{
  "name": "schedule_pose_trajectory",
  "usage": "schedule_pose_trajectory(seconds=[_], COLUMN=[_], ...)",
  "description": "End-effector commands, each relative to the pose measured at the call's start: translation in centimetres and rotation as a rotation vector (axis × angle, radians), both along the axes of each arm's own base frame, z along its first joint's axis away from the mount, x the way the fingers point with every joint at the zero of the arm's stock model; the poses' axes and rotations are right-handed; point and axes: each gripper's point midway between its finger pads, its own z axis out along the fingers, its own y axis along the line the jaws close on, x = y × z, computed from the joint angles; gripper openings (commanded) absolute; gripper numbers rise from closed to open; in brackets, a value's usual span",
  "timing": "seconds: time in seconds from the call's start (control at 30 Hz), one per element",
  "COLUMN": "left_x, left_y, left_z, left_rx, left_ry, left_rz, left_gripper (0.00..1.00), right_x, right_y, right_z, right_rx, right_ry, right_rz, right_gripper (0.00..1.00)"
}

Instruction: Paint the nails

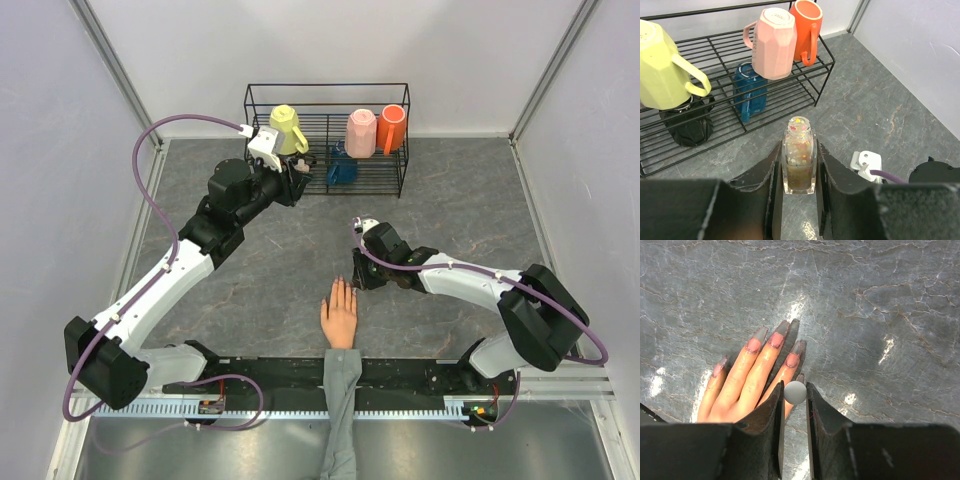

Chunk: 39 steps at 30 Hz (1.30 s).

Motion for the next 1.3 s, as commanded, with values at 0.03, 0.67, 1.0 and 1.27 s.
schedule_pose_trajectory(seconds=[0.03, 0.67, 1.0, 1.27], left_x=[-0.3, -0.2, -0.4, -0.4], left_y=[0.1, -0.1, 0.1, 0.1], left_z=[2.9, 3.0, 2.9, 2.9], left_rx=[-0.061, -0.062, -0.059, -0.057], left_ry=[-0.049, -0.050, -0.046, -0.046], left_rz=[-0.004, -0.007, -0.006, -0.006], left_gripper=[0.02, 0.02, 0.02, 0.02], right_x=[0.3, 1.1, 1.4, 1.9], right_y=[0.4, 0.5, 0.5, 0.7], right_z=[0.0, 0.3, 0.2, 0.3], right_rx=[0.019, 0.019, 0.013, 0.012], right_ry=[-0.006, -0.037, -0.045, -0.059], right_rz=[0.000, -0.019, -0.022, -0.022], right_gripper=[0.00, 0.00, 0.00, 0.00])
